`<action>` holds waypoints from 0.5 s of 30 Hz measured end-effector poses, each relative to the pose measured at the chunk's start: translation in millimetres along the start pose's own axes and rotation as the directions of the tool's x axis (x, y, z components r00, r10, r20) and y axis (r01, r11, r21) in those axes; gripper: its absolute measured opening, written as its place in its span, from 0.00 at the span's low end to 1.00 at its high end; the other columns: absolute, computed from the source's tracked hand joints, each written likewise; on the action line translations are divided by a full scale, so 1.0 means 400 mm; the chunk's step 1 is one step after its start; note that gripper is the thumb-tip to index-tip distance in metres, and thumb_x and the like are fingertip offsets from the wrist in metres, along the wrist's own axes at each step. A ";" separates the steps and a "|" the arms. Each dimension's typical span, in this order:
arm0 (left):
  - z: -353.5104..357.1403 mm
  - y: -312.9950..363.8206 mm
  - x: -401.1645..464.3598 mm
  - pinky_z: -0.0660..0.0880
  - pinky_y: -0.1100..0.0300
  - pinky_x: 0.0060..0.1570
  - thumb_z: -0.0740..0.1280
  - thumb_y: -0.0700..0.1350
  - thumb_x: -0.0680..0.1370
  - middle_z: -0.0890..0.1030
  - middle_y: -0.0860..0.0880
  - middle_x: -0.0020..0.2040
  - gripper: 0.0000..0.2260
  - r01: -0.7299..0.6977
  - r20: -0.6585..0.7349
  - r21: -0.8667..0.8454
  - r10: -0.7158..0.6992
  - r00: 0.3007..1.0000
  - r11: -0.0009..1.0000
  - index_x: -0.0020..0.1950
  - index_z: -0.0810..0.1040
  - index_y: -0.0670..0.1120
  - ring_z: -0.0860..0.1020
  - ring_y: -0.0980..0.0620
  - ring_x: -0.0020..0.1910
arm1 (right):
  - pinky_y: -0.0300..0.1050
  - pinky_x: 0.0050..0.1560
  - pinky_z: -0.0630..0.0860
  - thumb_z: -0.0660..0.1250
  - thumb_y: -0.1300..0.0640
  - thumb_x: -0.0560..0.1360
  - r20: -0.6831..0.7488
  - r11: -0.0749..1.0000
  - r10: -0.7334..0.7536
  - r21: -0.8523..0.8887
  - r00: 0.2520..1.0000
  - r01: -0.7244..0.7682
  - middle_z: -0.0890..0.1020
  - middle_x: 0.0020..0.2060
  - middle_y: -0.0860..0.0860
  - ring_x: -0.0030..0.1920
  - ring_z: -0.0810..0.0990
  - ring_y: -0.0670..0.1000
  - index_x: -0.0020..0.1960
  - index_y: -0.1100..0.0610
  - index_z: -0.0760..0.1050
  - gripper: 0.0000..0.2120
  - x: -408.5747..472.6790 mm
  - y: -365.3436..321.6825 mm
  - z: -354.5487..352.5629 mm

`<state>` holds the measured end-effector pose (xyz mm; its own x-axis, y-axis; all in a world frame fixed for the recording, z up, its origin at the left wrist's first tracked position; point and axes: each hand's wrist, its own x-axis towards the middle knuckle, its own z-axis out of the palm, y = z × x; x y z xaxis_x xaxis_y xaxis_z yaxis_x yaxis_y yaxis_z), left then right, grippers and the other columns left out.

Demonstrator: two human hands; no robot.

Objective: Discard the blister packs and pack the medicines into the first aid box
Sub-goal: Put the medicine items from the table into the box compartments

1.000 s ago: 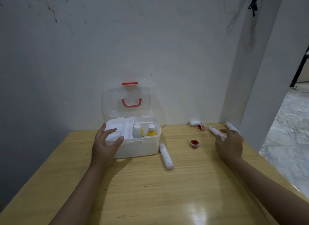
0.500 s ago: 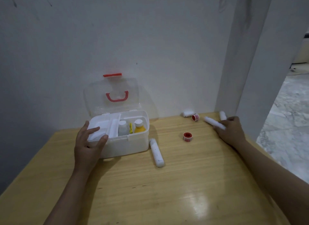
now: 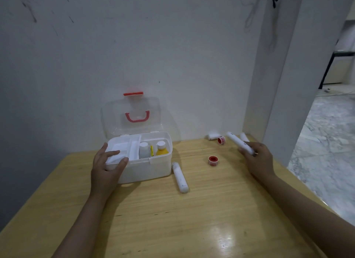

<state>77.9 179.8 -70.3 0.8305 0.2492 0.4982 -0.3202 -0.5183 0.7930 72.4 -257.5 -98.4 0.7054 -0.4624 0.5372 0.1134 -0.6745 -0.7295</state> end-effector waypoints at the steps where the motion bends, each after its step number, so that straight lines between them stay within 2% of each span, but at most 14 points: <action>1: 0.000 -0.002 0.000 0.66 0.47 0.66 0.73 0.43 0.72 0.66 0.49 0.74 0.14 0.003 0.002 -0.008 -0.003 1.000 1.000 0.56 0.79 0.44 0.64 0.48 0.72 | 0.46 0.46 0.73 0.73 0.57 0.70 -0.009 0.999 -0.014 0.046 1.000 0.015 0.78 0.45 0.50 0.48 0.75 0.49 0.52 0.55 0.82 0.11 -0.013 -0.026 0.001; 4: -0.001 -0.012 0.002 0.66 0.46 0.67 0.73 0.44 0.71 0.66 0.50 0.73 0.13 0.005 0.009 -0.035 -0.005 1.000 0.999 0.54 0.80 0.46 0.64 0.49 0.71 | 0.46 0.43 0.76 0.71 0.55 0.72 -0.035 0.990 -0.098 0.102 0.995 0.101 0.79 0.42 0.48 0.46 0.77 0.50 0.51 0.55 0.82 0.08 -0.035 -0.105 0.005; 8: -0.002 -0.022 0.005 0.66 0.49 0.67 0.74 0.46 0.70 0.67 0.52 0.73 0.11 0.006 0.017 -0.068 -0.005 1.000 0.998 0.52 0.80 0.49 0.65 0.52 0.70 | 0.30 0.42 0.72 0.72 0.54 0.71 -0.019 0.962 -0.185 0.200 0.983 0.185 0.82 0.44 0.48 0.44 0.79 0.43 0.49 0.54 0.82 0.08 -0.044 -0.224 0.012; 12: -0.003 -0.019 0.005 0.65 0.55 0.65 0.74 0.45 0.70 0.67 0.51 0.72 0.11 0.012 0.012 -0.079 -0.011 1.000 0.997 0.51 0.80 0.48 0.65 0.53 0.69 | 0.36 0.40 0.78 0.74 0.57 0.69 0.107 0.929 -0.169 0.350 0.980 0.122 0.83 0.43 0.45 0.43 0.81 0.44 0.47 0.53 0.81 0.07 -0.040 -0.349 0.039; 15: -0.004 -0.021 0.006 0.65 0.53 0.66 0.75 0.45 0.70 0.68 0.51 0.72 0.11 0.014 0.017 -0.081 -0.012 1.000 0.997 0.50 0.80 0.49 0.66 0.51 0.70 | 0.35 0.38 0.77 0.73 0.60 0.68 0.202 0.922 -0.204 0.370 0.958 0.118 0.82 0.42 0.46 0.41 0.80 0.43 0.46 0.54 0.80 0.07 -0.026 -0.422 0.082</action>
<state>81.9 186.1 -75.4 0.8421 0.2414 0.4822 -0.3448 -0.4465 0.8257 68.9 -120.1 5.3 0.7941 -0.1893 0.5776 0.4463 -0.4634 -0.7655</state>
